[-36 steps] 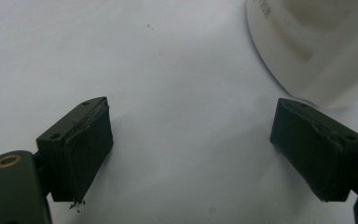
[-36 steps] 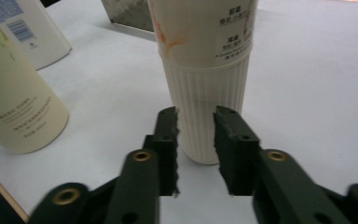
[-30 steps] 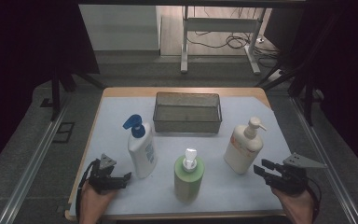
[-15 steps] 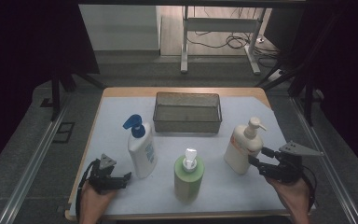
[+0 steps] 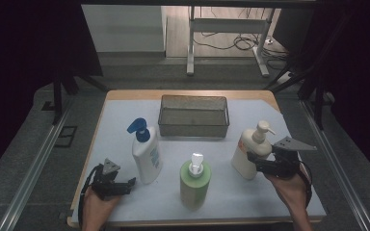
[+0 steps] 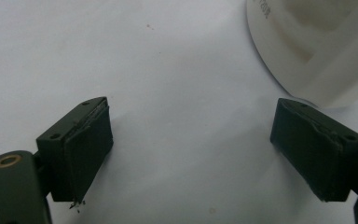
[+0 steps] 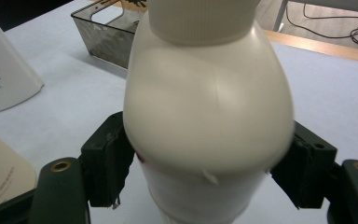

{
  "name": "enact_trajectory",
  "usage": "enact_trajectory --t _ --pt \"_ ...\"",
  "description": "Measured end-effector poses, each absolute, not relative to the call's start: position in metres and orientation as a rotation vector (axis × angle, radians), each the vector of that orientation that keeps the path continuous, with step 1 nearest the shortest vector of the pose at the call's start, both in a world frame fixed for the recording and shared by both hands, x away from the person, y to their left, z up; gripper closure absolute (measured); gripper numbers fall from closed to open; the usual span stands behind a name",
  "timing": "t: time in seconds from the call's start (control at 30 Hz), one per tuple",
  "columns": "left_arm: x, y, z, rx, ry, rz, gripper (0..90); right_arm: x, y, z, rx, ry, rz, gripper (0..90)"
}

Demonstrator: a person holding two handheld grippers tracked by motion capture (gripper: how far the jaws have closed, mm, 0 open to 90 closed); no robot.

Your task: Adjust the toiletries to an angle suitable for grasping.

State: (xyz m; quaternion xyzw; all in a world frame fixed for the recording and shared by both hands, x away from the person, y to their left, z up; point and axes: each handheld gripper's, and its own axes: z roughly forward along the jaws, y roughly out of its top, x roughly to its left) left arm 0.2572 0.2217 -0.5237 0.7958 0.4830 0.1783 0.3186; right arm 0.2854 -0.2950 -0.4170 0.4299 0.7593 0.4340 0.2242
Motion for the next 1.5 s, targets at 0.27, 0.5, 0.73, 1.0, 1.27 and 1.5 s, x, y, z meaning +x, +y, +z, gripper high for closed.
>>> enact_trajectory --t 0.27,0.5,0.73,1.0,1.27,1.5 --pt "0.257 0.222 -0.524 2.094 1.269 0.470 12.5 0.296 -0.286 -0.420 1.179 2.096 1.169 32.2" --pt "0.257 0.222 -0.524 2.094 1.269 0.469 12.5 0.299 -0.283 -0.419 1.184 2.102 1.160 34.4" --pt "0.257 0.222 -0.524 2.092 1.271 0.469 12.5 0.297 -0.283 -0.418 1.179 2.114 1.153 36.8" --pt "0.257 0.222 -0.524 2.092 1.271 0.468 12.5 0.294 -0.282 -0.415 1.190 2.108 1.165 37.2" --pt "0.257 0.222 -0.524 2.089 1.272 0.468 12.5 0.292 -0.281 -0.398 1.174 2.106 1.180 37.2" --pt "0.257 0.222 -0.524 2.091 1.271 0.469 12.5 0.294 -0.276 -0.386 1.155 2.114 1.201 37.2"
